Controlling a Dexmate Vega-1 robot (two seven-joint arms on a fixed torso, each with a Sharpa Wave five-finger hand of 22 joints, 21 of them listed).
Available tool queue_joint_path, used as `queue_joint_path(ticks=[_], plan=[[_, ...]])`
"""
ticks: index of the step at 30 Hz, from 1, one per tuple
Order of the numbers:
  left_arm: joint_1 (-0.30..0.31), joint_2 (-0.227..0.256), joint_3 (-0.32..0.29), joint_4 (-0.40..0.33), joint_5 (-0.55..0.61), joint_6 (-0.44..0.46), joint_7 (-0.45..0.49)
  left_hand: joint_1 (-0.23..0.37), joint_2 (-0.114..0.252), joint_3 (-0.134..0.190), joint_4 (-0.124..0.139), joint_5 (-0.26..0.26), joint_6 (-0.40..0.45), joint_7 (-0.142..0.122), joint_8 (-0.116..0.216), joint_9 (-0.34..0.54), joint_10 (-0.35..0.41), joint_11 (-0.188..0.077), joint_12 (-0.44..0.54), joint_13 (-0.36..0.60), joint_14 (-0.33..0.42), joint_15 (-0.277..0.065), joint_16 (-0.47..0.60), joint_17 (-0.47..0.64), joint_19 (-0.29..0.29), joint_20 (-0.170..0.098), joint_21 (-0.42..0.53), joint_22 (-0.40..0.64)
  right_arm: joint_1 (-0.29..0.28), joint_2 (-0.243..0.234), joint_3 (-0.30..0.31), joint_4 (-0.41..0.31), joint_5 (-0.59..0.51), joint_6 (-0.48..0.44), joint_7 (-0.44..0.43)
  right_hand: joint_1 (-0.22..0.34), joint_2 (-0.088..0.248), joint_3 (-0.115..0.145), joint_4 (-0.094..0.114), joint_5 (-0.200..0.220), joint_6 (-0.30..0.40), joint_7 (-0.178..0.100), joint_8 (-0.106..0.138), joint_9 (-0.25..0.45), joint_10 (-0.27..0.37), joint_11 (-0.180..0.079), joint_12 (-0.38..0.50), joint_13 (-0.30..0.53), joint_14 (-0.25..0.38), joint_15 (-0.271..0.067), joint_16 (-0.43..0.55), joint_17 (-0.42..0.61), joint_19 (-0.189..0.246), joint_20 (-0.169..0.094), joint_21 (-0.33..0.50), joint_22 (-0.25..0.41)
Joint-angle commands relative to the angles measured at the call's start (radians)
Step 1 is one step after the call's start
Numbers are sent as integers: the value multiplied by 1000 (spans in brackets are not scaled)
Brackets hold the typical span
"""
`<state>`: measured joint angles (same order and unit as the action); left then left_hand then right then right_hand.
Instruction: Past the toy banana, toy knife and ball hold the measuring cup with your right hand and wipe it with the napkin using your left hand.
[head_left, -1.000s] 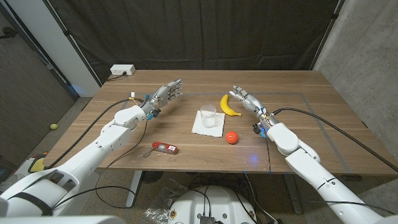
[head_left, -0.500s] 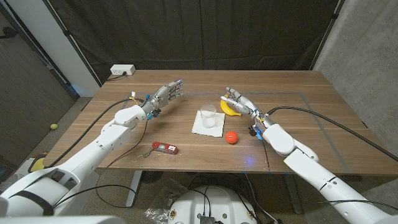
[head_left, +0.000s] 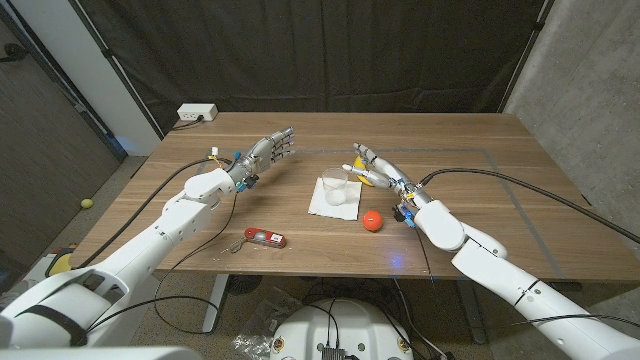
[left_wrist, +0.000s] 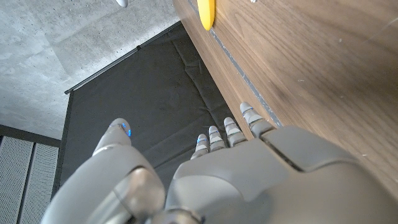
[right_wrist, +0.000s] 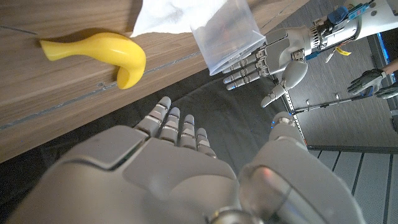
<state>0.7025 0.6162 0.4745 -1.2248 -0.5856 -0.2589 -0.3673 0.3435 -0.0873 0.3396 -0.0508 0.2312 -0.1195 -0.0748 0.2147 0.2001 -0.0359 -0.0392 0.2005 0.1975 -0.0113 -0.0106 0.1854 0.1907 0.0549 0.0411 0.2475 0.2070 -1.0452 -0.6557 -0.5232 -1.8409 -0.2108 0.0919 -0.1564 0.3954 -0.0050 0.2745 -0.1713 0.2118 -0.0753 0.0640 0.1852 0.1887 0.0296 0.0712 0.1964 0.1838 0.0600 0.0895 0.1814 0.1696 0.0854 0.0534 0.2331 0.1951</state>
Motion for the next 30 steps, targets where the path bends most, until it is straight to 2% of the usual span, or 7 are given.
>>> queue_joint_path(ticks=[1,10,15,18,21,28,30], plan=[[10,2,-5,-8,-7,-2,-1,2,9,2,4,8,7,-1,1,0,7,3,9,1,-1,-11,7,0,3,4,3,2,33,-39,-76,-55,-64,-107,-37,45,-25,-2,-10,20,-14,23,8,4,-20,-2,1,5,-6,-5,0,5,17,-4,1,-1],[21,9,-10,-21,-14,2,3,0,10,-1,6,8,7,-1,0,0,9,0,10,1,0,-11,7,0,3,4,3,2,57,-45,-127,-49,-52,-132,-22,119,-87,-21,-10,44,-38,68,12,8,-71,15,-4,9,-37,-21,-5,6,17,-36,-7,-3],[23,11,-11,-24,-18,6,2,-2,10,-3,7,8,10,-1,1,-1,9,-1,9,1,-1,-11,7,0,3,4,3,2,65,-27,-143,-21,-31,-110,-32,167,-109,-28,-7,59,-74,72,7,10,-103,26,-5,12,-63,-20,-8,7,12,-54,-13,-3],[23,11,-11,-24,-19,8,1,-3,10,-4,8,8,12,-1,1,-1,8,-1,9,1,-1,-11,7,0,4,4,3,2,65,-11,-148,-2,-24,-97,-54,196,-117,-32,-4,68,-76,67,12,12,-95,24,5,14,-52,-21,1,8,-6,-40,-21,-4],[23,10,-12,-22,-23,6,-3,-4,10,-5,9,8,12,-1,1,-1,9,0,9,1,0,-12,8,0,4,4,3,2,72,7,-157,25,-23,-80,-74,224,-126,-38,0,76,-63,64,21,14,-84,20,14,17,-40,-33,5,8,14,-10,-16,-6],[23,7,-14,-15,-31,2,-11,-9,10,-8,12,8,15,-2,2,-1,11,1,10,1,1,-12,8,0,4,5,4,2,98,48,-172,90,-7,-67,-78,266,-127,-41,2,88,-56,61,28,16,-83,23,19,19,-33,-40,6,8,49,-34,-7,-8],[24,6,-16,-13,-34,1,-11,-12,10,-10,14,8,15,-2,1,-1,11,2,10,1,1,-11,8,0,3,5,3,2,102,59,-171,107,6,-60,-73,283,-127,-43,3,93,-56,60,29,17,-84,23,20,20,-31,-35,6,8,56,-1,-7,-8]])
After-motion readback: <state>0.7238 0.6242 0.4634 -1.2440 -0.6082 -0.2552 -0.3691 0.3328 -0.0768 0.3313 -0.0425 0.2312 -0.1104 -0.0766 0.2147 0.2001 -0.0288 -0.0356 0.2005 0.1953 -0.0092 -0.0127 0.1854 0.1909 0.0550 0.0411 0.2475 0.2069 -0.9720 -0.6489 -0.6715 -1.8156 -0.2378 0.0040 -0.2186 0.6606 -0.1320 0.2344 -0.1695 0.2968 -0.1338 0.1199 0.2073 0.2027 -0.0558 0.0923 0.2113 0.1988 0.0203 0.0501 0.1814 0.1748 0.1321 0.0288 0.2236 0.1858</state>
